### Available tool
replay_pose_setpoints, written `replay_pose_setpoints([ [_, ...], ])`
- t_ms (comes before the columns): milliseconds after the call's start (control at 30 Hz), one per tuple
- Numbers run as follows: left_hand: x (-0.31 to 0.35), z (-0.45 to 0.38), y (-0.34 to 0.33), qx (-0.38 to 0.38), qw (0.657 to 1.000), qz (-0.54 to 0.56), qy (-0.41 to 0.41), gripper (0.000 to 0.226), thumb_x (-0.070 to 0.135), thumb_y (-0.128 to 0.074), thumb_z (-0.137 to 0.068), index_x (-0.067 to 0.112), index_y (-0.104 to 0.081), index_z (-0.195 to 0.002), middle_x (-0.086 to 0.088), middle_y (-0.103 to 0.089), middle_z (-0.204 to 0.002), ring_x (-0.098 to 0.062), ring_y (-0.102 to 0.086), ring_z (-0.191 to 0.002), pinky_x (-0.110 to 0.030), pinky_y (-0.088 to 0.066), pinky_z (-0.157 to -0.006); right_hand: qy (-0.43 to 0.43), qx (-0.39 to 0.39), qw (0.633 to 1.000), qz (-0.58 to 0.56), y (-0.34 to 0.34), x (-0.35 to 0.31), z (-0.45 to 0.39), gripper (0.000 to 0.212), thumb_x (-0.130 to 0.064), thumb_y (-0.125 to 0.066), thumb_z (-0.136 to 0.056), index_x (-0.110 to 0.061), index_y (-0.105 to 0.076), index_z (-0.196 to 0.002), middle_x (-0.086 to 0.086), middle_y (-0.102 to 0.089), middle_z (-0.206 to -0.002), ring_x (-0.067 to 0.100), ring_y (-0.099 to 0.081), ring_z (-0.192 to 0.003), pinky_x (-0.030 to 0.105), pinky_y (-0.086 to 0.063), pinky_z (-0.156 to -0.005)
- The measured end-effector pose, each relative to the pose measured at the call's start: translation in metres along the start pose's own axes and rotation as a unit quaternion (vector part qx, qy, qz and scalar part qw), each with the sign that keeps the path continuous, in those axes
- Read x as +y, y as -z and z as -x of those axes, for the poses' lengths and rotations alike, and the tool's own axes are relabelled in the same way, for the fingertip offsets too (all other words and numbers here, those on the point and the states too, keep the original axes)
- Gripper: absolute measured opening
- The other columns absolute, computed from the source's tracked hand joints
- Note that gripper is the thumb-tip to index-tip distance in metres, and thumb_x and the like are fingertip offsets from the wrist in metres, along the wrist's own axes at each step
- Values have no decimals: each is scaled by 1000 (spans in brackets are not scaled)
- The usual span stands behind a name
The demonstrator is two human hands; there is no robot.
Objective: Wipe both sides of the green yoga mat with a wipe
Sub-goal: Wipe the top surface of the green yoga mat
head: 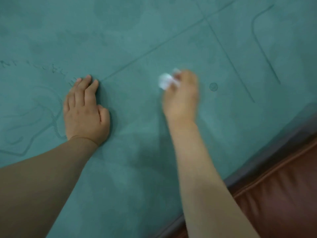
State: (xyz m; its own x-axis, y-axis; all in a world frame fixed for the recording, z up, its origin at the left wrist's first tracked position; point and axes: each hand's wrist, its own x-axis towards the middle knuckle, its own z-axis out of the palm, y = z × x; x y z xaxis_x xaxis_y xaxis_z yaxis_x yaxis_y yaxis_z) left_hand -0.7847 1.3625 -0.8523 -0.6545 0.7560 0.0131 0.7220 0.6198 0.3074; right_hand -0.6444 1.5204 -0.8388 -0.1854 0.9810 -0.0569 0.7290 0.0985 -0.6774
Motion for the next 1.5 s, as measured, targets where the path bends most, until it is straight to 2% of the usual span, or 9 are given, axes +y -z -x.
replay_pose_setpoints([
  [167,-1,1,-1,-3,1000,8,2,62,18,-42,-81,7,-44,-142,-10,-38,-154,-30,-29,-145,-47,-22,-118,270,-169,945,70,-34,-50,-49,9,-3,-56,-82,-1,-59,-89,17,-57,-94,34,-57,-80,34,-38,-69],
  [300,-2,1,0,-7,1000,5,5,63,19,-42,-80,7,-43,-142,-11,-37,-154,-31,-28,-145,-50,-23,-117,28,-48,985,162,70,56,-17,13,-16,-51,-94,-4,-57,-95,14,-55,-105,31,-55,-93,31,-37,-77],
  [433,-1,0,-1,-1,1000,2,6,62,19,-42,-80,6,-45,-141,-12,-39,-153,-31,-29,-144,-49,-23,-116,-166,-61,950,256,151,118,79,14,-14,-46,-92,-3,-55,-93,18,-57,-100,35,-56,-89,33,-41,-73],
  [533,-1,0,-1,-4,1000,2,8,63,21,-40,-80,6,-44,-142,-11,-38,-153,-31,-28,-145,-48,-22,-117,-188,-27,957,218,127,101,64,21,-25,-46,-91,-5,-54,-90,17,-60,-94,35,-62,-83,37,-51,-73],
  [800,0,0,-1,-5,1000,-3,6,63,19,-41,-80,7,-44,-141,-11,-38,-153,-30,-28,-145,-46,-21,-117,161,-100,977,101,-26,-39,-74,14,-2,-49,-81,-2,-57,-93,16,-55,-99,33,-54,-86,31,-35,-67],
  [1100,3,-1,2,-11,1000,-2,13,64,21,-39,-79,6,-45,-141,-12,-39,-153,-30,-29,-144,-51,-24,-116,-249,38,943,216,157,113,34,23,-17,-48,-86,-8,-49,-65,11,-51,-66,37,-56,-65,32,-40,-63],
  [1233,1,-1,1,-3,1000,-2,5,65,24,-37,-79,4,-46,-139,-14,-42,-151,-32,-32,-143,-49,-24,-116,-116,66,986,103,57,46,-54,15,-14,-50,-88,0,-56,-88,18,-58,-96,31,-56,-87,35,-39,-75],
  [1367,2,-1,2,-6,1000,-1,11,66,25,-36,-79,5,-46,-140,-13,-41,-151,-31,-30,-144,-45,-20,-117,132,-110,979,105,-22,-42,-110,14,-14,-51,-88,-2,-55,-92,14,-55,-99,31,-54,-85,31,-36,-69],
  [1500,2,0,2,-20,1000,-1,17,66,25,-36,-79,6,-44,-142,-12,-38,-154,-29,-27,-146,-42,-16,-119,106,0,987,125,46,36,-88,11,-4,-52,-85,5,-59,-85,26,-58,-90,40,-59,-82,36,-41,-69],
])
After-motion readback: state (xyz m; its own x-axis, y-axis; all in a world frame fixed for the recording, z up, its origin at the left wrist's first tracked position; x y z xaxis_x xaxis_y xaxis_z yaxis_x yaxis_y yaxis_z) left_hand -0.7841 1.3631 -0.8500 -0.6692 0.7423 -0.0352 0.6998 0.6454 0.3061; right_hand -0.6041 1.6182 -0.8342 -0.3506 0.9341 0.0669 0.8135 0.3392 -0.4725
